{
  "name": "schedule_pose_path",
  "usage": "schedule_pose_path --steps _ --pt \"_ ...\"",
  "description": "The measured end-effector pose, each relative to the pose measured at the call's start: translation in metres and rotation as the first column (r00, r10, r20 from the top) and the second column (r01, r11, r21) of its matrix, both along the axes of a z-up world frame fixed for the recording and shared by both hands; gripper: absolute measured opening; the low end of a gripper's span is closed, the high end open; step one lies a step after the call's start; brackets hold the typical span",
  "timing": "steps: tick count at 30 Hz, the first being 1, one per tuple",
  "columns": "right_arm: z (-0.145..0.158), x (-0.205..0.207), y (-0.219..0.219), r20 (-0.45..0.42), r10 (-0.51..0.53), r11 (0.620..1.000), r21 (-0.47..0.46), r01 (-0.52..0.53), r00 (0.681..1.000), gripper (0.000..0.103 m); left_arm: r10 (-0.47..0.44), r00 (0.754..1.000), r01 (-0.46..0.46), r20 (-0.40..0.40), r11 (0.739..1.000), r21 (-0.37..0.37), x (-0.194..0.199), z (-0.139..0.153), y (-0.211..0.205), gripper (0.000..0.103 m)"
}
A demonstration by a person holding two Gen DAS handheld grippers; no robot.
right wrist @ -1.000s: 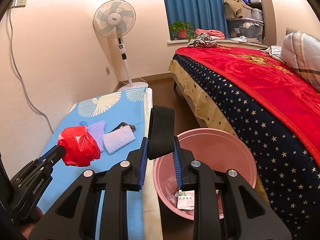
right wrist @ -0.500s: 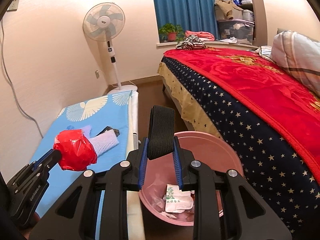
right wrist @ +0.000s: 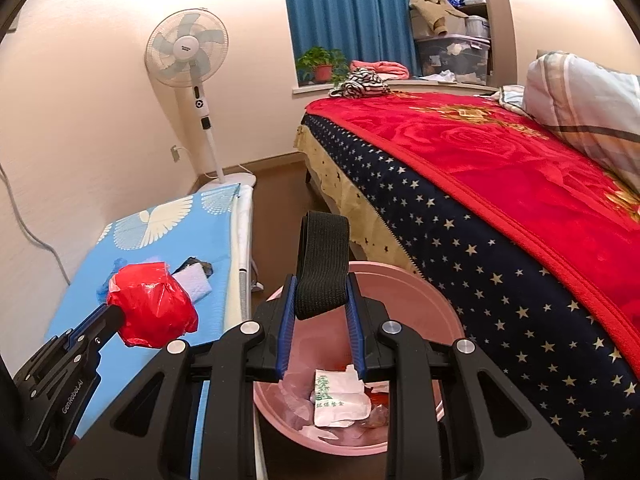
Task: Collect trash
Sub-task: 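Carry the strap and red bag over the pink bin and open both grippers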
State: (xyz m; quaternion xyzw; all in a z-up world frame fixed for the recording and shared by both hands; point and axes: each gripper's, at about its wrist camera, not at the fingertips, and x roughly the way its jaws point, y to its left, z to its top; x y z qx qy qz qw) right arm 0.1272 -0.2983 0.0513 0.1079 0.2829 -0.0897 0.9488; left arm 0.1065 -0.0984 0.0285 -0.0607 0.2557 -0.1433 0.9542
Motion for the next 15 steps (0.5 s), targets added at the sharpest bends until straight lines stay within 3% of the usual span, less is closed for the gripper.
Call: schedule_pose_path --steps 9,15 --pt "-0.003 -0.003 -0.033 -0.001 -0.102 0.994 0.024 0.102 0.995 0.024 -0.047 0.999 0.047 -0.013 0.999 -0.018 0.006 -0.005 -0.026 0.010" --pt "-0.007 -0.004 -0.040 -0.019 -0.118 0.993 0.009 0.118 0.993 0.024 -0.090 0.996 0.090 -0.023 0.996 -0.024 0.010 -0.010 -0.048 0.010"
